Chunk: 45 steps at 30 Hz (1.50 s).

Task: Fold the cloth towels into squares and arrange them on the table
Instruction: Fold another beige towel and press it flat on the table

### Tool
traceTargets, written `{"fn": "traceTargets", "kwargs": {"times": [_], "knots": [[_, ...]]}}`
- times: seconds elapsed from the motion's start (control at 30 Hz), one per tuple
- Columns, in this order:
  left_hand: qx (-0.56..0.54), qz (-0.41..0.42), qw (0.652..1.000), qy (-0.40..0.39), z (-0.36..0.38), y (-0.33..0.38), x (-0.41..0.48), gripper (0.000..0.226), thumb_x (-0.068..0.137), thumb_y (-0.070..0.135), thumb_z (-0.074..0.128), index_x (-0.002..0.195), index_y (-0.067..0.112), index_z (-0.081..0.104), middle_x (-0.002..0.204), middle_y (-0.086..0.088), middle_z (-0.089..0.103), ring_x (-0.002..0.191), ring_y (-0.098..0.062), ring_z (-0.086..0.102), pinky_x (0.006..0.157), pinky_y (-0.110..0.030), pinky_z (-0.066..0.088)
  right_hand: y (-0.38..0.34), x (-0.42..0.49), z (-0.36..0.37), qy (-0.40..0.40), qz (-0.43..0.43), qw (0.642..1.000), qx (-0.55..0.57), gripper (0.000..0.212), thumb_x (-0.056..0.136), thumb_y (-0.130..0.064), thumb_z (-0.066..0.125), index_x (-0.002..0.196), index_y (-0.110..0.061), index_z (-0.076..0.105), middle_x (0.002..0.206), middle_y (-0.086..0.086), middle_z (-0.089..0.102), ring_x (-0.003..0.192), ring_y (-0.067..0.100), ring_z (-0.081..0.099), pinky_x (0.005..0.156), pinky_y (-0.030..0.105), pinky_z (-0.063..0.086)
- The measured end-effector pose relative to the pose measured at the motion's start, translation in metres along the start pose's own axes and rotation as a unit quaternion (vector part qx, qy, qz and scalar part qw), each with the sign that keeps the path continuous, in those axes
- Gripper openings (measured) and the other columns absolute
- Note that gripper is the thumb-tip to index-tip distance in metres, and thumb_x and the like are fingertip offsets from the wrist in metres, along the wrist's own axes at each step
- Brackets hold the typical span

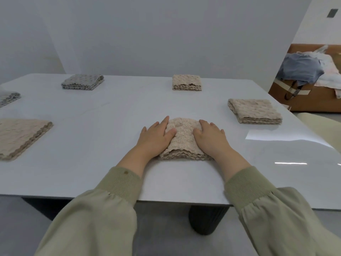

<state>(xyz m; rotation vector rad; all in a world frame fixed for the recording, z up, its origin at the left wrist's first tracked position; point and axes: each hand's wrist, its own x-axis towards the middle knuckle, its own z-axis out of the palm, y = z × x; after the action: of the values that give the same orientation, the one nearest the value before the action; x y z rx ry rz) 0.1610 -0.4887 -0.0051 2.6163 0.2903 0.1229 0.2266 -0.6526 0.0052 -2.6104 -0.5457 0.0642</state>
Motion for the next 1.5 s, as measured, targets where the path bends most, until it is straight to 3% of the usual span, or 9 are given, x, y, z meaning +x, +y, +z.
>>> {"fn": "traceTargets", "kwargs": {"times": [0.17,0.27,0.47,0.7,0.9,1.07,1.27,1.37,1.5], "knots": [[-0.05,0.008,0.996,0.071,0.005,0.006,-0.004,0.064,0.096,0.044,0.042,0.15,0.023,0.015,0.156,0.001,0.022,0.144,-0.015,0.017,0.118,-0.043,0.012,0.023,-0.005,-0.005,-0.011,-0.007,1.0,-0.019,0.051,0.096,-0.033,0.027,0.143,-0.013,0.033,0.144,0.007,0.041,0.138,0.027,0.026,0.113,0.051,0.015],[-0.157,0.015,0.974,0.164,0.001,0.009,-0.01,0.055,0.099,0.032,0.042,0.149,0.022,0.023,0.156,0.004,0.022,0.143,-0.009,0.015,0.115,-0.025,0.011,0.029,-0.003,-0.009,0.024,-0.016,1.0,-0.004,0.051,0.096,-0.033,0.029,0.142,-0.013,0.035,0.148,0.009,0.035,0.139,0.026,0.024,0.114,0.052,0.015],[-0.083,-0.015,0.996,0.036,0.003,0.012,-0.014,0.059,0.095,0.043,0.046,0.148,0.034,0.022,0.158,0.009,0.01,0.144,-0.014,0.017,0.116,-0.033,0.016,0.017,-0.011,-0.006,-0.026,-0.116,0.993,0.02,0.053,0.096,-0.043,0.036,0.146,-0.031,0.027,0.159,0.003,0.008,0.146,0.02,0.005,0.117,0.049,-0.001],[-0.088,-0.002,0.995,0.036,0.011,0.028,-0.019,0.056,0.095,0.041,0.046,0.147,0.031,0.028,0.157,0.011,0.012,0.143,-0.012,0.019,0.112,-0.028,0.017,0.022,-0.013,-0.01,0.005,-0.093,0.996,-0.002,0.053,0.094,-0.045,0.035,0.145,-0.032,0.029,0.154,-0.003,0.026,0.145,0.02,0.01,0.114,0.055,-0.003],[-0.082,0.073,0.979,0.173,0.01,0.03,-0.017,0.045,0.097,0.027,0.044,0.141,0.019,0.041,0.154,0.003,0.025,0.142,-0.014,0.017,0.117,-0.035,0.015,0.019,-0.013,-0.009,0.034,-0.122,0.992,-0.018,0.05,0.097,-0.037,0.031,0.145,-0.024,0.032,0.152,-0.003,0.032,0.144,0.018,0.016,0.115,0.054,0.001],[0.047,0.083,0.995,0.019,0.017,0.023,-0.018,0.051,0.101,0.031,0.03,0.149,0.016,0.023,0.158,0.001,0.016,0.146,-0.014,0.006,0.118,-0.037,0.008,0.017,-0.012,0.0,-0.022,-0.143,0.988,-0.049,0.049,0.099,-0.036,0.027,0.147,-0.025,0.028,0.156,-0.002,0.024,0.144,0.016,0.015,0.117,0.049,0.007],[0.085,0.063,0.994,-0.004,0.014,0.021,-0.022,0.051,0.101,0.03,0.027,0.15,0.017,0.02,0.158,0.005,0.013,0.145,-0.011,0.004,0.118,-0.039,0.006,0.024,-0.009,-0.002,-0.063,-0.156,0.979,-0.112,0.051,0.1,-0.03,0.021,0.15,-0.026,0.016,0.159,-0.004,0.01,0.146,0.014,0.006,0.117,0.048,-0.001],[-0.1,0.028,0.993,0.059,0.01,0.023,-0.023,0.047,0.101,0.026,0.032,0.148,0.017,0.027,0.157,0.005,0.019,0.143,-0.008,0.012,0.116,-0.028,0.01,0.024,-0.012,-0.006,0.01,-0.118,0.99,0.08,0.048,0.102,-0.029,0.027,0.148,-0.021,0.024,0.158,-0.001,0.016,0.144,0.015,0.014,0.118,0.04,0.008],[-0.439,-0.053,0.892,0.099,0.005,0.044,-0.017,0.046,0.102,0.026,0.031,0.147,0.021,0.027,0.154,0.008,0.025,0.14,-0.006,0.022,0.106,-0.019,0.017,0.022,-0.01,-0.013,0.099,0.032,0.89,0.443,0.048,0.097,-0.037,0.036,0.142,-0.019,0.036,0.134,-0.005,0.042,0.122,0.01,0.036,0.103,0.026,0.025]]}}
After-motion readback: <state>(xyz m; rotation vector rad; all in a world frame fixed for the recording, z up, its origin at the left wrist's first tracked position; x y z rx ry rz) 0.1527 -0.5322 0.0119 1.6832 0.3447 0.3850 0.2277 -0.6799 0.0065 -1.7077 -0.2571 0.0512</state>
